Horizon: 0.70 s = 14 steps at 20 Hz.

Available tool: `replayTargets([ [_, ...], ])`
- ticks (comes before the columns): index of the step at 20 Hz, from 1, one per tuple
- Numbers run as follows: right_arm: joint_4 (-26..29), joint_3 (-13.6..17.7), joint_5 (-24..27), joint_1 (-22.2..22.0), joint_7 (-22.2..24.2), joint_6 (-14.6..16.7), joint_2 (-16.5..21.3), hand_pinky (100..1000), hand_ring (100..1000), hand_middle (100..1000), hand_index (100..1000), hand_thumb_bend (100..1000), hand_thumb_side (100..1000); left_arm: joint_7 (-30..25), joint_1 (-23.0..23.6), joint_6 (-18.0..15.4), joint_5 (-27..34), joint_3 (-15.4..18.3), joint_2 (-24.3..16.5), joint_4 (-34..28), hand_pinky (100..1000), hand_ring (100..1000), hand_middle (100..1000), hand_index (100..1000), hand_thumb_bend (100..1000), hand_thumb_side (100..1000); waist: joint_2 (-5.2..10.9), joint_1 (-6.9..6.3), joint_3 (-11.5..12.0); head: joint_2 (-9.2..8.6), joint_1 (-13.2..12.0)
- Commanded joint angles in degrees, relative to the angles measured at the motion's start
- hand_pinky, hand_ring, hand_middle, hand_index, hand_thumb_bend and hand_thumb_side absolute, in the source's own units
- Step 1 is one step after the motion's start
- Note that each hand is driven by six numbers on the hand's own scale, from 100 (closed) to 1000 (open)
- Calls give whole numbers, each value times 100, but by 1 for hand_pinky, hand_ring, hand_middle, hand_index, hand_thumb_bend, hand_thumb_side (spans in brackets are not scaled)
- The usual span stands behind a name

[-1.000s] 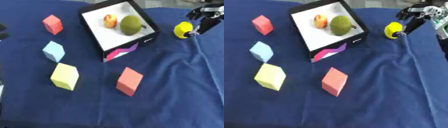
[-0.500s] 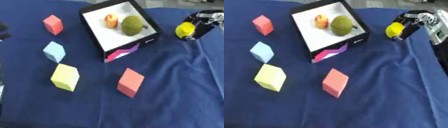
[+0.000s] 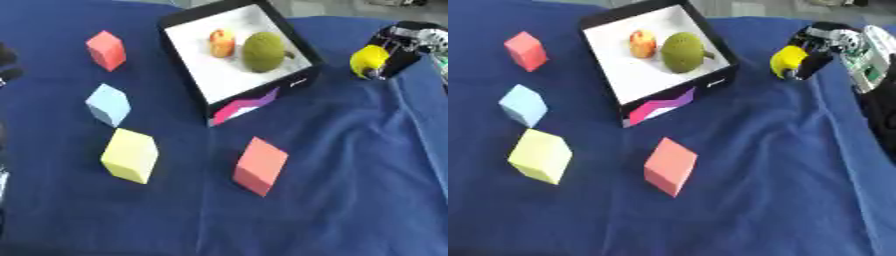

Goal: Pick up objects on the table and place them in the box.

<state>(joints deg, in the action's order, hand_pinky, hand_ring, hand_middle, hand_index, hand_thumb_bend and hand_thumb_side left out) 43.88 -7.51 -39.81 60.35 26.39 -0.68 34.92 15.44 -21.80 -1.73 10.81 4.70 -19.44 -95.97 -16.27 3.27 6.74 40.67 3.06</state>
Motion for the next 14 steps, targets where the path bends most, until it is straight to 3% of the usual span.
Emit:
replayTargets([
  [1,205,-6,95,179,-131,-23,155,706,618,573,677,194,100,-27,-51,-8,1,-4,-95,-113,722,730,590,669,100,729,46,-13,-7,-41,-5],
  [7,743,-179,306,320,-216,-77,240,695,594,550,650,161,100,-27,-18,-11,-5,5,-126,-105,722,731,591,669,100,727,100,5,-64,17,-10],
  [9,982,-220,414,414,-187,-142,228,694,593,551,650,111,100,-23,-1,-12,-7,10,-135,-102,722,731,591,669,100,728,116,4,-80,41,-16],
  [14,1265,-474,329,981,-178,-299,-153,701,603,560,657,147,100,-24,83,-4,-13,1,-154,-75,721,732,590,668,100,727,177,-17,-143,143,-26],
])
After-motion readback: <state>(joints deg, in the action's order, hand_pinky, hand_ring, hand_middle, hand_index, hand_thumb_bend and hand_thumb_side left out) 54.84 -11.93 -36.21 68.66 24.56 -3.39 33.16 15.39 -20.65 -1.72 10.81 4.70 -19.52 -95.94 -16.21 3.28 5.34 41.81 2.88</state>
